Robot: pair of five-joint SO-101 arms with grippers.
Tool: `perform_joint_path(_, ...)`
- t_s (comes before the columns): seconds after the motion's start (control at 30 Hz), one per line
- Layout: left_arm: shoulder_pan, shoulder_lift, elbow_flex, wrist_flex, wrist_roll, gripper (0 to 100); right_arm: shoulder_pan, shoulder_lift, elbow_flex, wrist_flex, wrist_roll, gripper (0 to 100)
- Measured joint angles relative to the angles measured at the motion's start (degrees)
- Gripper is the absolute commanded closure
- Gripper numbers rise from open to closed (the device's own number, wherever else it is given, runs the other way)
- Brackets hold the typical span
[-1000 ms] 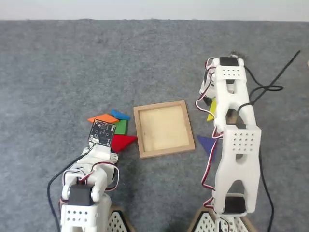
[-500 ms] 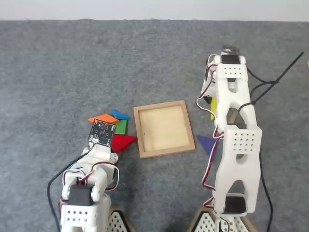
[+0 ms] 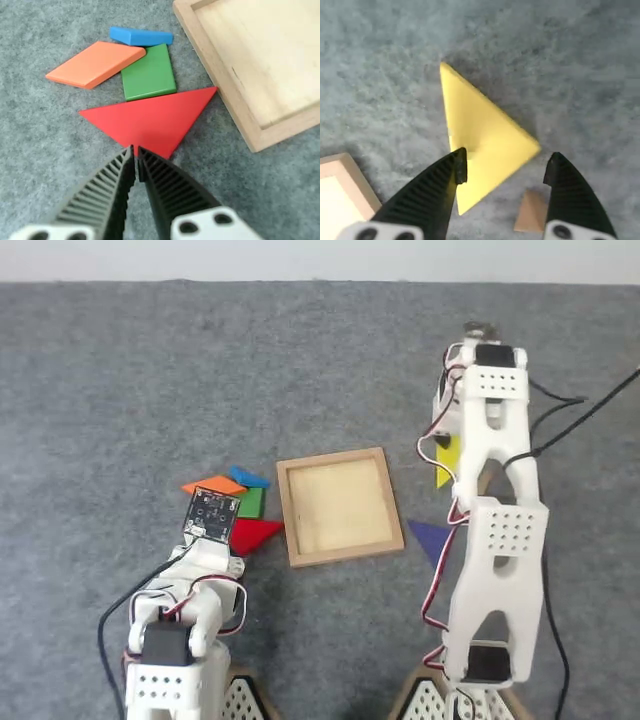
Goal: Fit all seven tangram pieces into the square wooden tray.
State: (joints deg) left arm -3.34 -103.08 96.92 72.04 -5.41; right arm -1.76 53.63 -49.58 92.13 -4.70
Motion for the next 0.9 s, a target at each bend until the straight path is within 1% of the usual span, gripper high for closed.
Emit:
perform_joint_path(0.3,0.0,0.0,0.0,0.0,0.0,98,-1.1,1.6,-0.5,0.0,0.4,74.9)
perform_joint_path(0.5,0.0,0.0,0.0,0.0,0.0,98,-3.0,1.6,-0.5,0.0,4.8,74.7)
perform_joint_path(0.57,0.0,0.0,0.0,0.0,0.0,98,-3.5,1.6,-0.5,0.0,5.6,71.8)
perform_joint_path(0.7,0.0,0.0,0.0,0.0,0.0,98,-3.6,1.7,-0.5,-0.2,7.8,62.6)
perform_joint_path(0.9,0.0,0.0,0.0,0.0,0.0,98,-3.7,1.8,-0.5,-0.7,10.5,61.4)
